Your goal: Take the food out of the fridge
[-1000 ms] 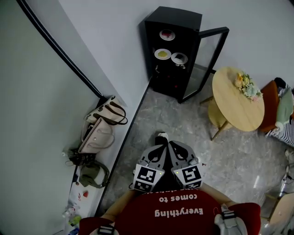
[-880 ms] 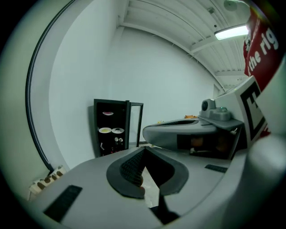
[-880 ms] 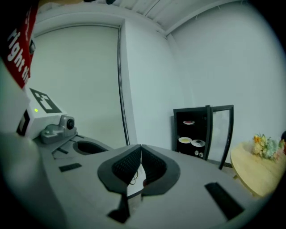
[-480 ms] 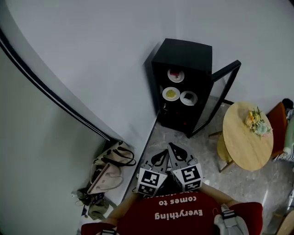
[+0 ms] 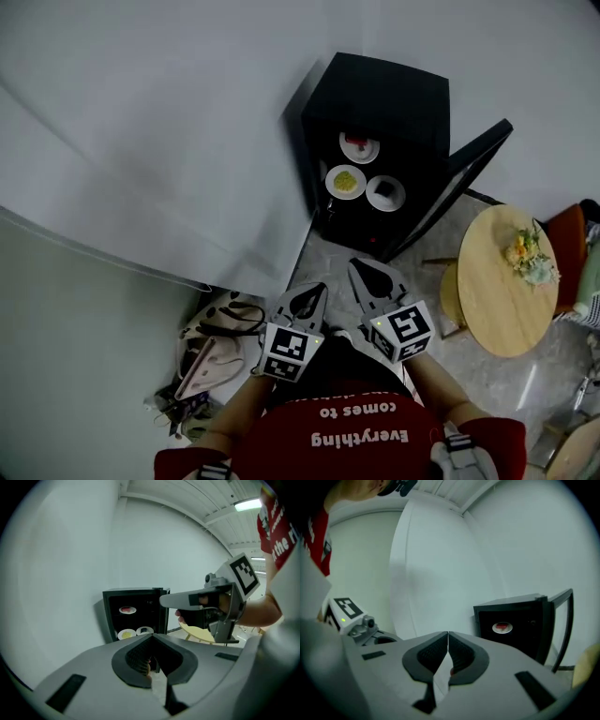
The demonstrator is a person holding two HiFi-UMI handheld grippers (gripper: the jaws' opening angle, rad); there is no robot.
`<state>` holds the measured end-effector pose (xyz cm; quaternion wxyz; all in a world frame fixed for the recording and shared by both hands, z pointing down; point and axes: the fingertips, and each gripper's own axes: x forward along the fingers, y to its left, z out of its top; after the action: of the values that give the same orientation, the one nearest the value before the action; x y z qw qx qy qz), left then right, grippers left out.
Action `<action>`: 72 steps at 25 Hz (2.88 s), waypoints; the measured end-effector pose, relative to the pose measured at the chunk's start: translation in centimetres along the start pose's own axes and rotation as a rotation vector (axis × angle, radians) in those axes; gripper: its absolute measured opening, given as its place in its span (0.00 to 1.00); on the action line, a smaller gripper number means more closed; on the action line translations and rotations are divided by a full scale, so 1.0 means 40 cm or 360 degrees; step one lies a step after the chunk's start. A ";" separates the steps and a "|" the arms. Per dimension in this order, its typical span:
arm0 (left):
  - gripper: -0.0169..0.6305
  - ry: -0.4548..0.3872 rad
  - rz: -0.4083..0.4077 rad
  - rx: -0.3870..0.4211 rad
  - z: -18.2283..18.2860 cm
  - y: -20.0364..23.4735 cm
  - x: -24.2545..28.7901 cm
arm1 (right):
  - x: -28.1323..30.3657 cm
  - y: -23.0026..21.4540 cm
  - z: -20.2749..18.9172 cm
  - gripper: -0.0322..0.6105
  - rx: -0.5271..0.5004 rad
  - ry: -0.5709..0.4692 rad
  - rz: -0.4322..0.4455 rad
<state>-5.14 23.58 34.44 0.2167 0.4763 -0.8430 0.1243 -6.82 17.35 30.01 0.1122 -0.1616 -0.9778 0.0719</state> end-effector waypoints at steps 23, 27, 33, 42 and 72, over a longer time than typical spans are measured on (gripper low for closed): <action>0.02 0.0048 -0.0390 0.0046 0.119 0.326 0.523 | 0.477 -0.534 -0.198 0.19 0.1711 -0.0020 -0.0405; 0.02 0.0080 -0.0479 0.0091 0.107 0.331 0.563 | 0.517 -0.629 -0.230 0.22 0.2024 -0.0178 -0.0479; 0.02 0.0132 -0.0582 -0.0039 0.069 0.346 0.589 | 0.572 -0.726 -0.243 0.22 0.2138 -0.0298 -0.0530; 0.02 0.0179 -0.0628 -0.0033 0.044 0.383 0.590 | 0.635 -0.762 -0.241 0.16 0.2224 -0.0401 -0.0561; 0.02 0.0284 -0.0991 -0.0051 -0.045 0.080 0.513 | 0.118 -0.425 -0.405 0.13 0.2503 -0.0458 -0.0006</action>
<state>-16.73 10.60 45.92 0.3248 0.6951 -0.6363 0.0799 -12.35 4.68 49.56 0.0661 -0.0226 -0.6458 0.7603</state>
